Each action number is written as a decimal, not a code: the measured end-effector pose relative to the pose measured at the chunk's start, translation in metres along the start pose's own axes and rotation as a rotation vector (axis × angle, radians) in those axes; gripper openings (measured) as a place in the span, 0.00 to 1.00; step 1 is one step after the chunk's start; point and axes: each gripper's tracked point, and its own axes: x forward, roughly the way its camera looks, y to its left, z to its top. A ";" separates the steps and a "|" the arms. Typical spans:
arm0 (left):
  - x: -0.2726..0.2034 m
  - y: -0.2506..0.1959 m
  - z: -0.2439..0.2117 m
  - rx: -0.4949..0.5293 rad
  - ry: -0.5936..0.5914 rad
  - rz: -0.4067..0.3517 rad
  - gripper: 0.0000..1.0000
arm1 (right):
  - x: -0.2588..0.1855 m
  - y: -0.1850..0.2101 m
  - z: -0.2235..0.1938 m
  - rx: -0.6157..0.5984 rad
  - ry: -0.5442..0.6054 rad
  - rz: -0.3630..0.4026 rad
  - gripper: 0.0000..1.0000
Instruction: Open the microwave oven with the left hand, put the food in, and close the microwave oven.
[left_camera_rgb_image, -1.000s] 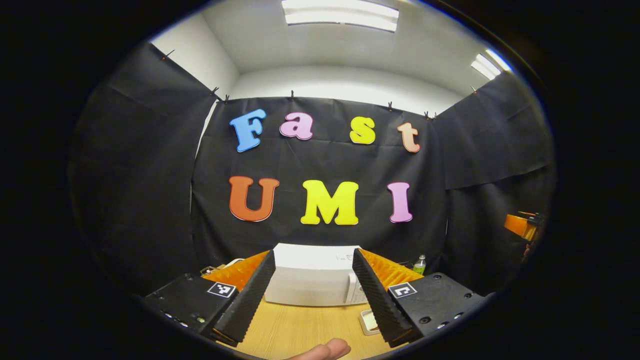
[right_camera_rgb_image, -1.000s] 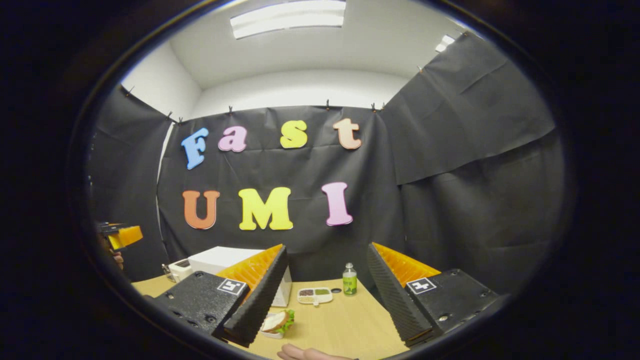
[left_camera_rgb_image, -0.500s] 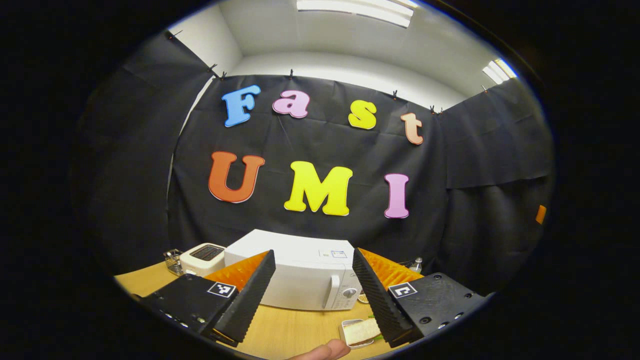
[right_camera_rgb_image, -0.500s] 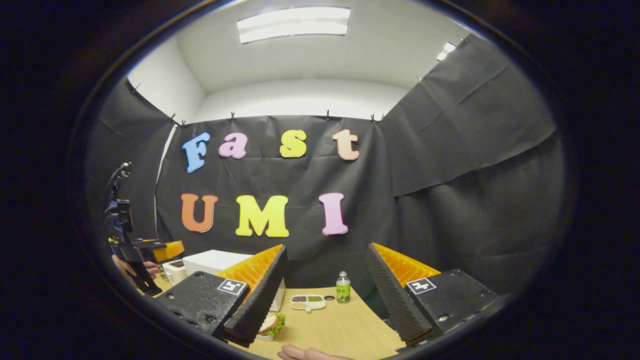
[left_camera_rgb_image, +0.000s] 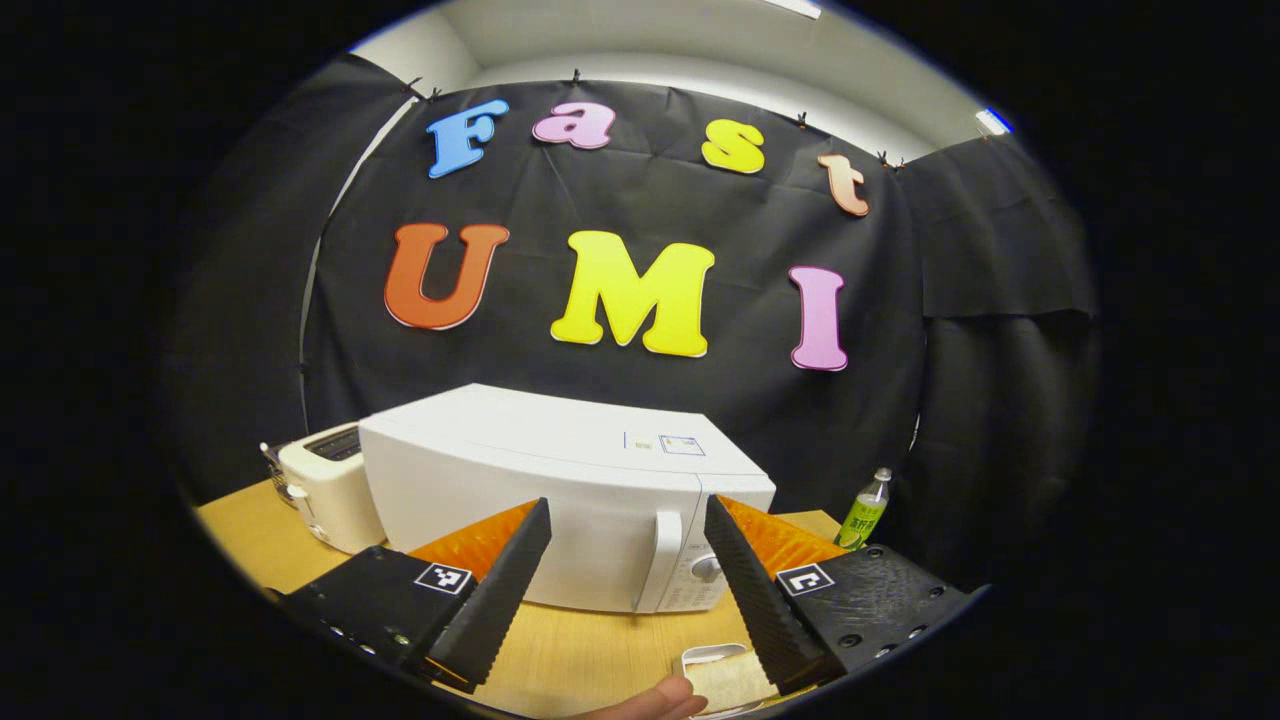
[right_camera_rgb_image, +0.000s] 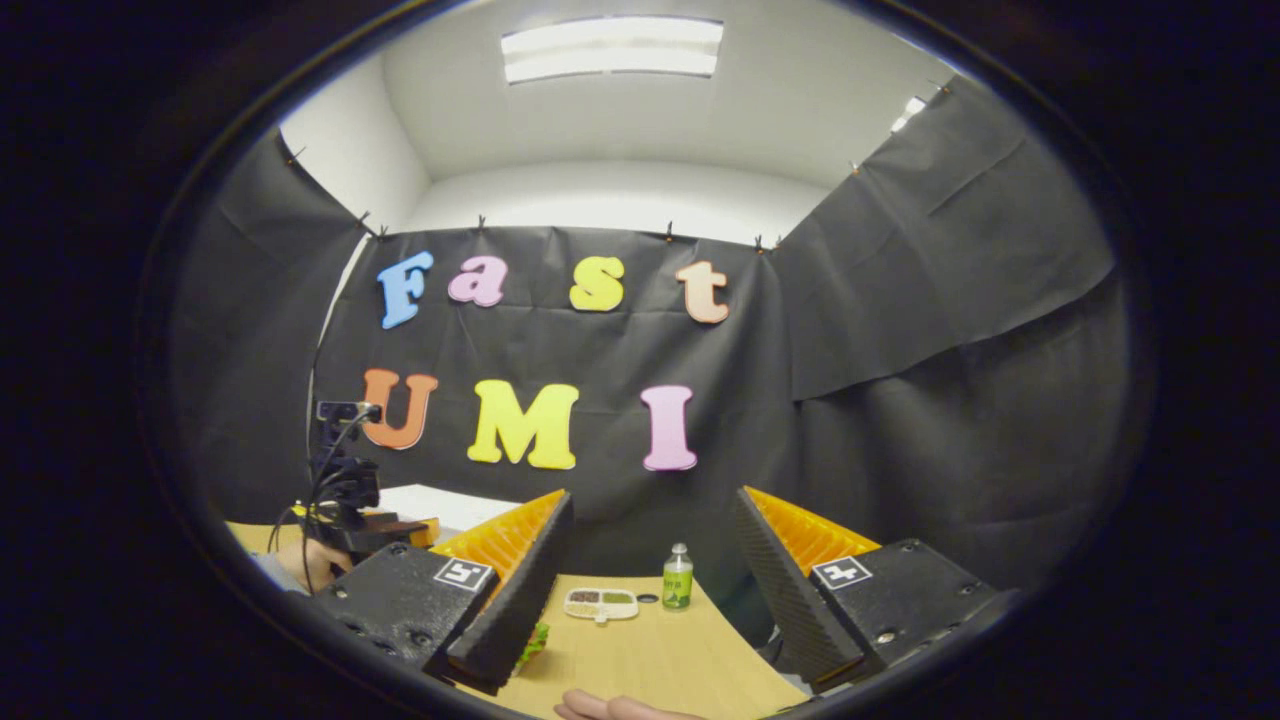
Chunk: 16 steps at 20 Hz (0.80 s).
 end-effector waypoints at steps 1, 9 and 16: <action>0.011 -0.003 -0.013 -0.015 0.015 -0.008 0.95 | 0.000 0.000 -0.006 0.002 0.015 0.010 1.00; 0.058 -0.016 -0.062 0.028 0.016 0.000 0.94 | -0.008 -0.013 -0.054 0.075 0.105 0.086 0.93; 0.087 -0.018 -0.102 0.032 0.088 0.005 0.82 | -0.002 -0.031 -0.063 0.093 0.080 0.069 0.93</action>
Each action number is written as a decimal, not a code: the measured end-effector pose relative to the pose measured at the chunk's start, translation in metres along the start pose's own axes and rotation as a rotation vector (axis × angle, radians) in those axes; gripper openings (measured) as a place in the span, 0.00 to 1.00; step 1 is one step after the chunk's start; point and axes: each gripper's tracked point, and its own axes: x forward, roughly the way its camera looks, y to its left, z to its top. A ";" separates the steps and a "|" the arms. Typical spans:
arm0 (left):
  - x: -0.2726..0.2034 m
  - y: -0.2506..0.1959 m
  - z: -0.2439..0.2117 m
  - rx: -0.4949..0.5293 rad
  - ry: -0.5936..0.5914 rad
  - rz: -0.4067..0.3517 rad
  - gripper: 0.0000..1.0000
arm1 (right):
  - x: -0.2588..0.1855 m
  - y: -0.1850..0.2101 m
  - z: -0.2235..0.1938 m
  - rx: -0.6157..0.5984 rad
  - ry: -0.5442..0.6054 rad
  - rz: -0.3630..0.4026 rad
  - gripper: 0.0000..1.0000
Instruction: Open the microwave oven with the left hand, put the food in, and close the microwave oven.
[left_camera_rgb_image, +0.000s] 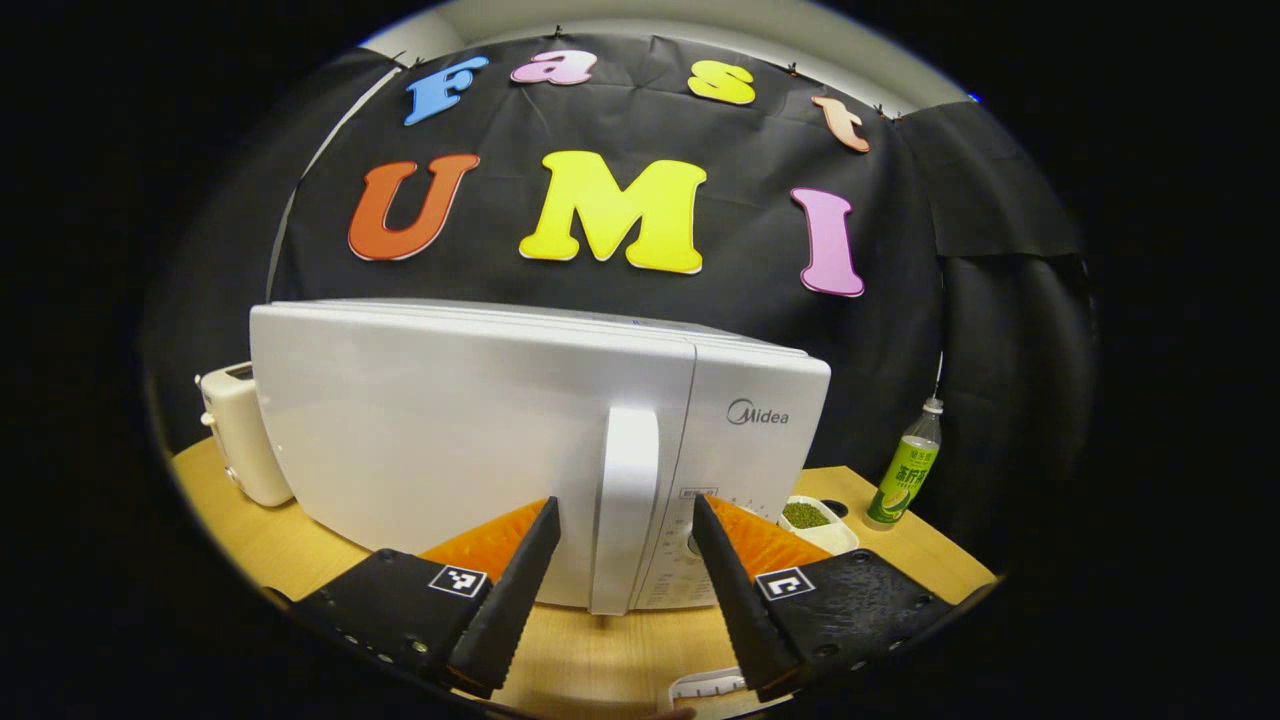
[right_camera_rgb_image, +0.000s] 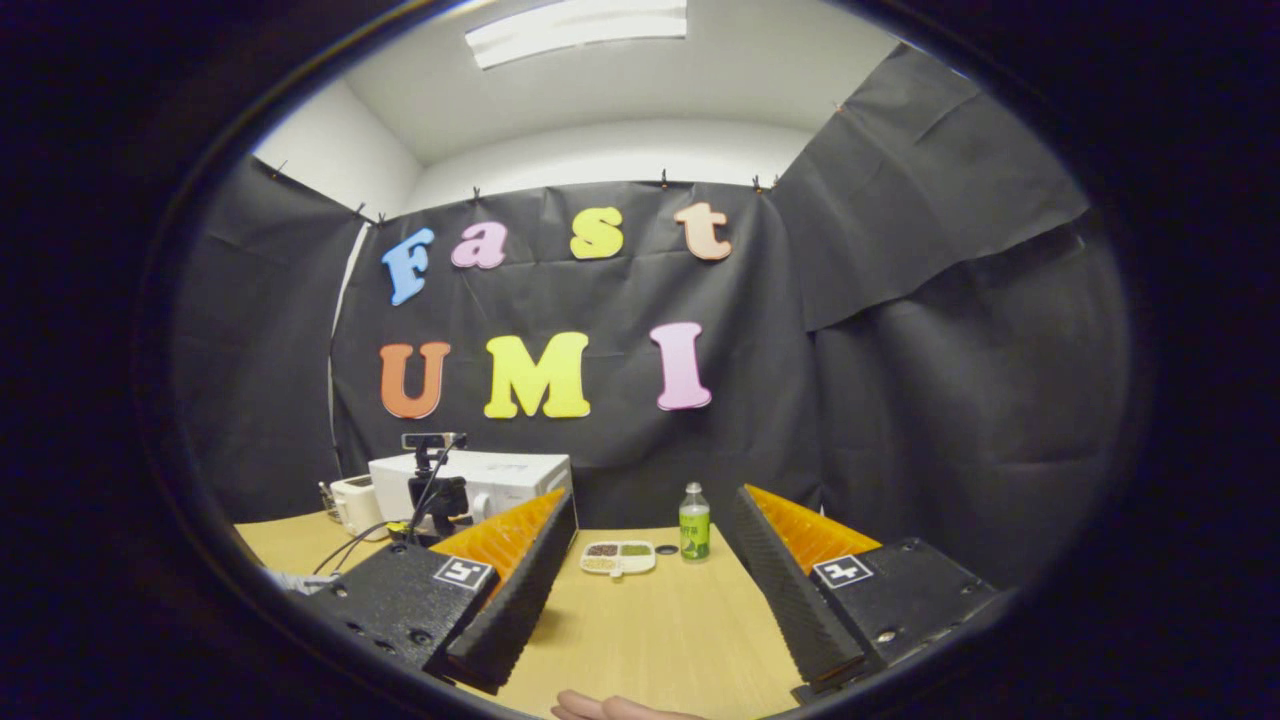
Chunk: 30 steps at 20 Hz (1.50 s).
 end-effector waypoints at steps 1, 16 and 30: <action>0.000 0.007 0.003 0.005 -0.007 0.024 0.65 | 0.000 0.000 -0.001 0.003 -0.011 0.005 1.00; -0.028 0.004 -0.005 0.088 0.006 -0.079 0.04 | 0.001 0.010 -0.028 -0.101 0.002 0.003 1.00; -0.146 0.048 -0.019 0.065 0.022 -0.187 0.03 | -0.018 0.053 -0.037 -0.056 0.063 0.038 1.00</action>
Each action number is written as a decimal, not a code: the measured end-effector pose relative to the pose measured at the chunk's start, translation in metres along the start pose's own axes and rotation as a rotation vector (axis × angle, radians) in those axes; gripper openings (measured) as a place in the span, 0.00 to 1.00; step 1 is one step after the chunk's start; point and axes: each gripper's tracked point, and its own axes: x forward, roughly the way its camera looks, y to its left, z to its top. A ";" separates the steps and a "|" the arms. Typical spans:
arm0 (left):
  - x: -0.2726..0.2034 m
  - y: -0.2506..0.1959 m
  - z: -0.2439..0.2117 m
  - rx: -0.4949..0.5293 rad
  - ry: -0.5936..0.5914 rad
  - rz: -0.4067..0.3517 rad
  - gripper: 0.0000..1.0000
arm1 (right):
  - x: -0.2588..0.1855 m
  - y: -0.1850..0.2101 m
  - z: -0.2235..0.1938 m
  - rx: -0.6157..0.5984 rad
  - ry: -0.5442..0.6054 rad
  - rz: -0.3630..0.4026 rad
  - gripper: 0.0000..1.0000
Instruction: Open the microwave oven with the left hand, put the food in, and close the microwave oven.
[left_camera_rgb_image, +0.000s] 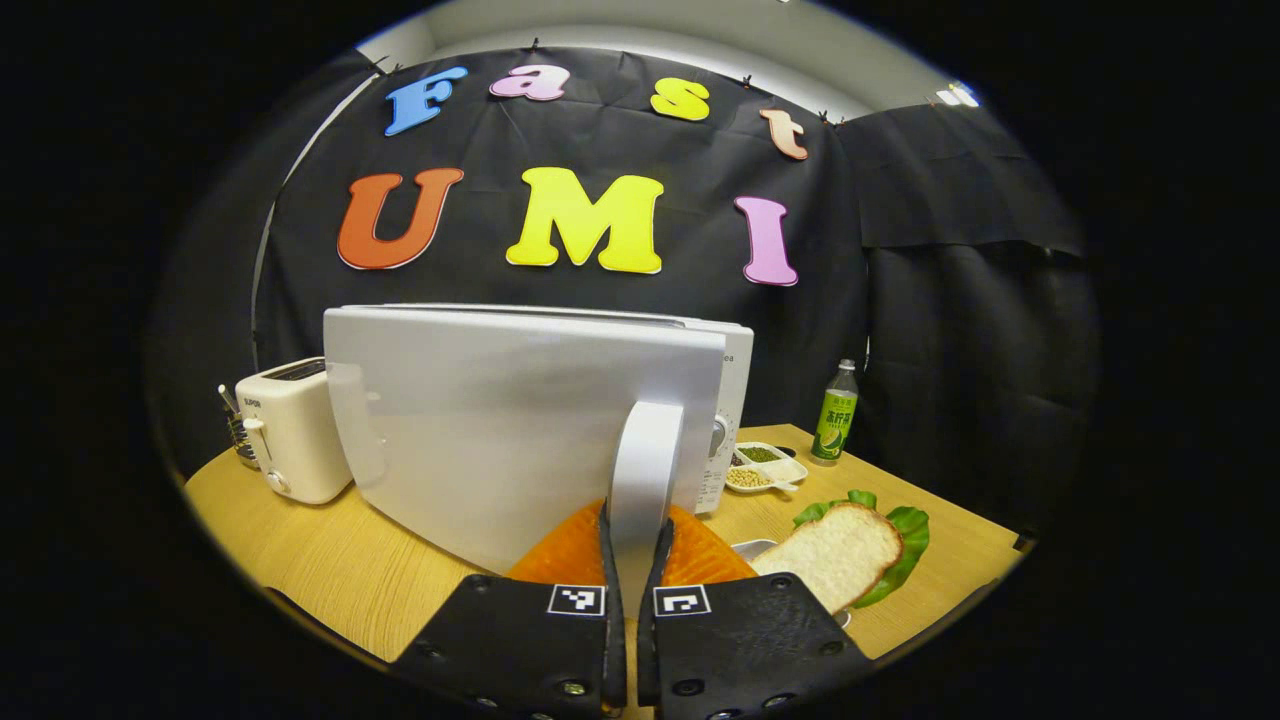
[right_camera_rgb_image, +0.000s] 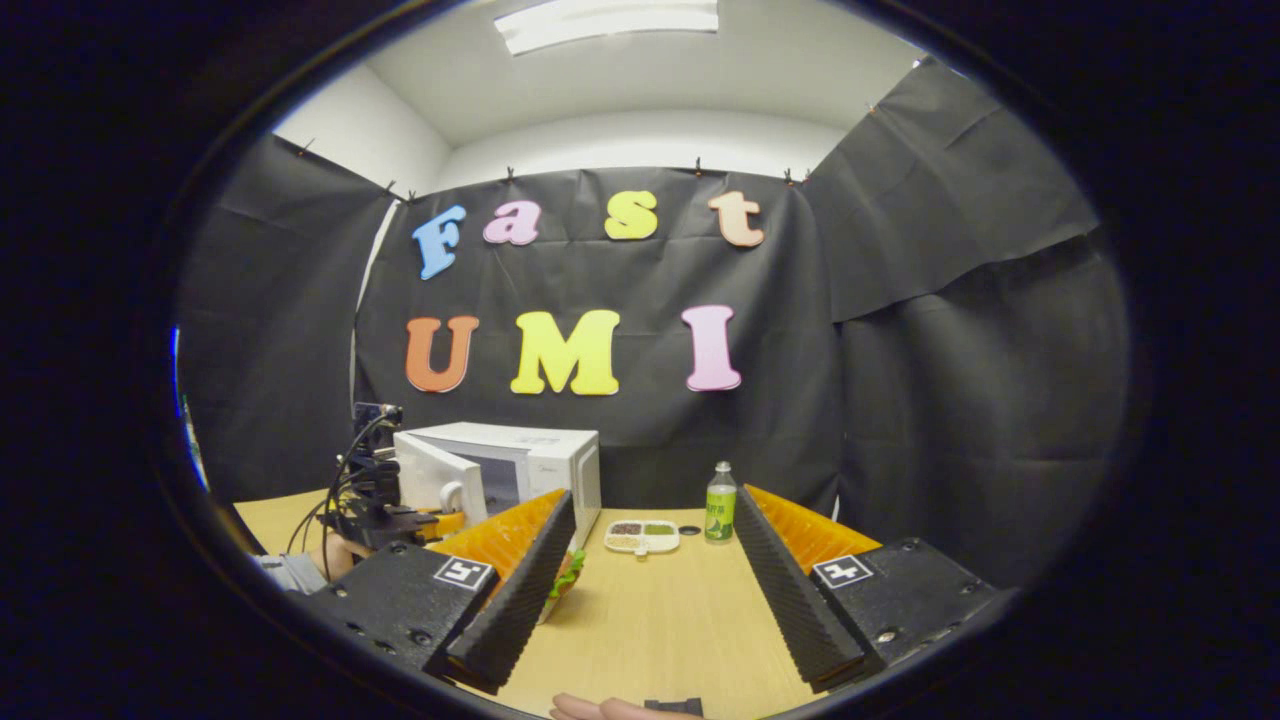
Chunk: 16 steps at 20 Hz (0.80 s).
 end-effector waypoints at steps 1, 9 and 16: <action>-0.011 0.005 0.000 0.005 0.000 0.000 0.04 | -0.001 0.002 -0.005 -0.006 0.012 -0.009 1.00; -0.125 0.081 -0.025 0.051 0.027 0.126 0.24 | 0.007 0.043 -0.018 0.049 0.085 0.046 0.93; -0.253 0.180 -0.020 -0.010 0.016 0.468 0.85 | 0.025 0.083 -0.050 0.040 0.178 0.119 1.00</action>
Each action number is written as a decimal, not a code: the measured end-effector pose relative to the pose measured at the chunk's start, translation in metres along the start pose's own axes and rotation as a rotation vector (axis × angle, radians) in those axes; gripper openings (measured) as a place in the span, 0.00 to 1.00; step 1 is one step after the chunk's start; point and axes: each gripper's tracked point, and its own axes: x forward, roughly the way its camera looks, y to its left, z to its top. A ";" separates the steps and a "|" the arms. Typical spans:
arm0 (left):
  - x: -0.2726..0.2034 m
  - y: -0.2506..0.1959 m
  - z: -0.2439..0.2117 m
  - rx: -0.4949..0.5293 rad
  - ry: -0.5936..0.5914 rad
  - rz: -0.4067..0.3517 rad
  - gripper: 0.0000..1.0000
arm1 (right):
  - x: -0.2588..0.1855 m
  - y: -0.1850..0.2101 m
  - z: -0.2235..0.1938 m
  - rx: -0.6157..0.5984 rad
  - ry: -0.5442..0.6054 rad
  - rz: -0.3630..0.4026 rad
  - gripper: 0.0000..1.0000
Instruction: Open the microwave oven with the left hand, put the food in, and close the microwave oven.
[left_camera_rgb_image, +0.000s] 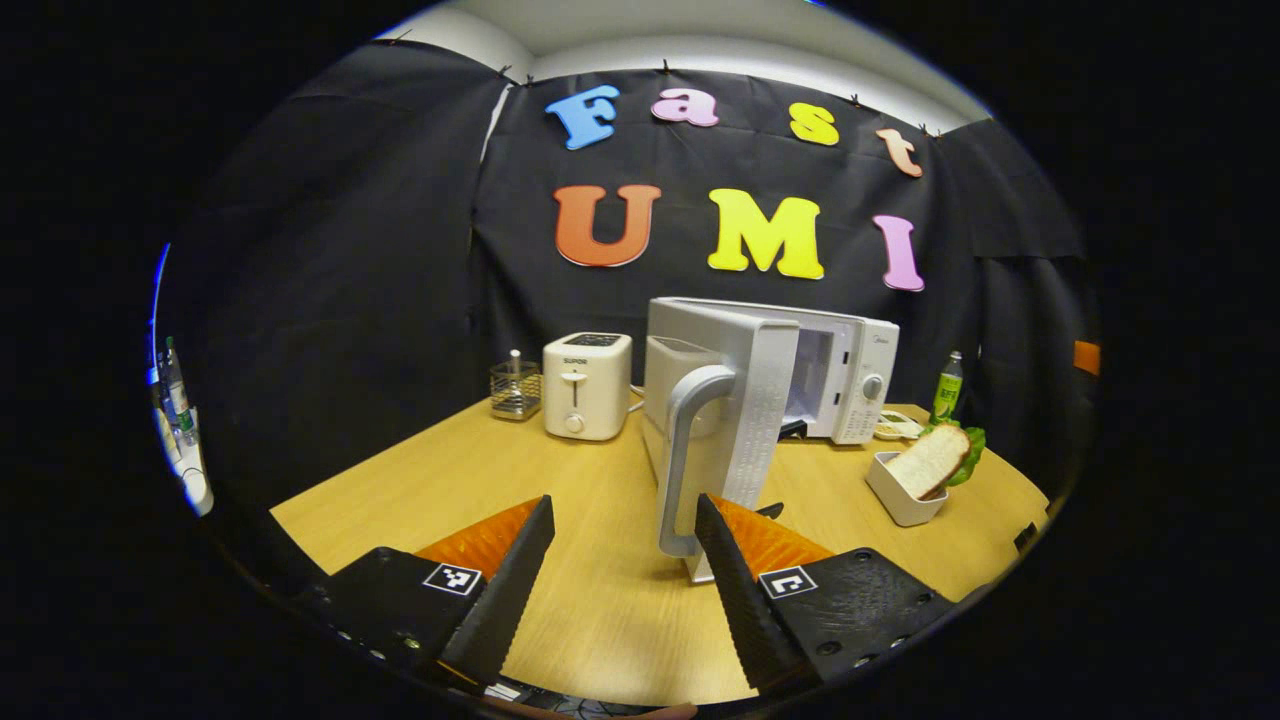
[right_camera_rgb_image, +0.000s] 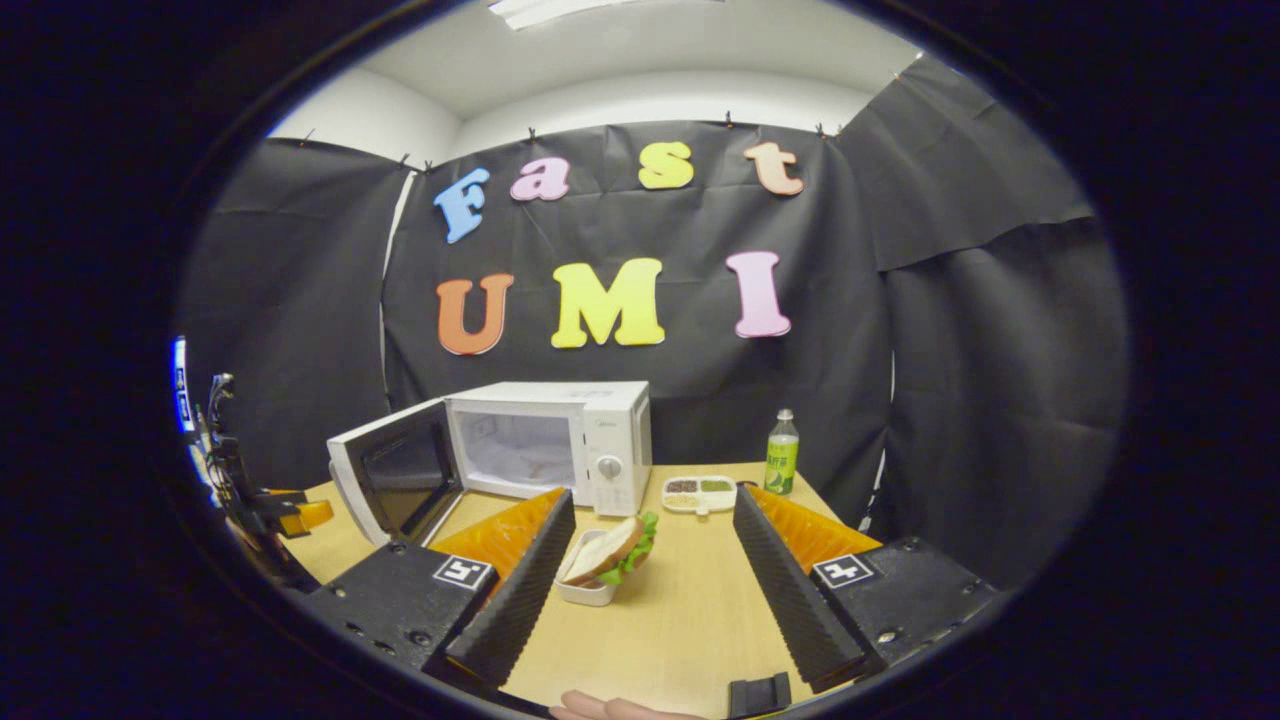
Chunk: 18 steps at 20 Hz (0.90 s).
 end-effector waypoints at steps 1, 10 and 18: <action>-0.004 0.010 0.004 0.016 -0.009 0.026 0.85 | 0.003 0.006 -0.002 0.001 0.010 0.012 1.00; -0.024 0.019 0.048 -0.005 -0.079 0.041 0.95 | 0.024 0.011 0.002 -0.084 0.057 0.006 1.00; -0.033 -0.021 0.117 -0.005 -0.171 0.026 0.95 | 0.086 -0.016 -0.005 -0.058 0.315 0.084 1.00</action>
